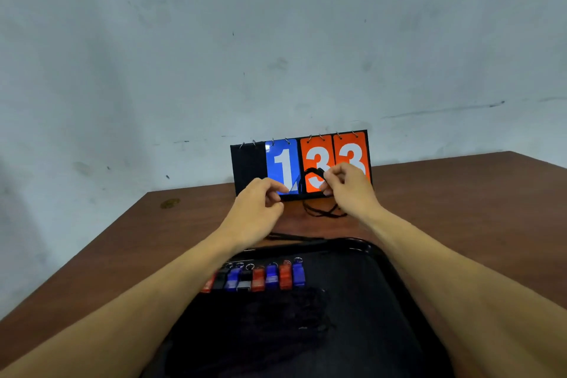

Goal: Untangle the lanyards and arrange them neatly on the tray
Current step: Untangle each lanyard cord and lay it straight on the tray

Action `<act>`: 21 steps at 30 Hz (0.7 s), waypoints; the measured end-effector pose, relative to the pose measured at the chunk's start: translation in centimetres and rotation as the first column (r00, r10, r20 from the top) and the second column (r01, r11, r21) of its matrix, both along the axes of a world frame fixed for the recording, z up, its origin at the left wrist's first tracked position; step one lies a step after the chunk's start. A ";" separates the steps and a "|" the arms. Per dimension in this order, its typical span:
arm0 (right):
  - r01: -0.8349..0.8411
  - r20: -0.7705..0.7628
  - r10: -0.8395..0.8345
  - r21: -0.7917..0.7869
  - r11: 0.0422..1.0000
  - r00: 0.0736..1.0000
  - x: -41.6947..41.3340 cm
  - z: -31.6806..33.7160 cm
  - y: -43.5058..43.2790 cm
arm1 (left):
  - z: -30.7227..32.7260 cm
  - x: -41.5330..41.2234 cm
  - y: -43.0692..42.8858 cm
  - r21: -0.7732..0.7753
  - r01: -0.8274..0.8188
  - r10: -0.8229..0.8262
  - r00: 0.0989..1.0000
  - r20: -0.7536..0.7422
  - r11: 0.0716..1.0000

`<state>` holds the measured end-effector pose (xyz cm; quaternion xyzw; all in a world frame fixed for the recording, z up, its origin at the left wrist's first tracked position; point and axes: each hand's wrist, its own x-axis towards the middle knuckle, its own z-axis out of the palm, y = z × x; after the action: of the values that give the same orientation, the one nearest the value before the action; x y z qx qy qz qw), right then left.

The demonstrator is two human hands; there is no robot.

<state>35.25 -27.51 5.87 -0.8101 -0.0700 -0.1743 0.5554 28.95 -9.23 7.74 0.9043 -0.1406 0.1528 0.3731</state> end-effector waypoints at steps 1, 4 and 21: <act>-0.014 0.024 0.014 0.040 0.999 1.000 -0.5 0.9 0.1 | 0.5 -0.4 0.0 -0.005 0.001 -0.001 1.000 0.011 1.000; -0.068 0.071 0.059 0.139 0.988 0.996 -2.2 3.1 0.3 | 1.9 -1.7 -0.3 0.008 0.000 0.000 0.999 0.041 1.000; -0.489 0.093 0.487 0.313 0.814 0.869 -12.5 9.4 0.8 | 6.5 -8.7 -1.6 -0.178 0.117 -0.138 0.984 -0.114 0.977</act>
<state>22.76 -26.73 15.31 -0.6610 -0.2478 -0.0387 0.7072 20.30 -10.80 14.19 0.8659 -0.1610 0.0826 0.4663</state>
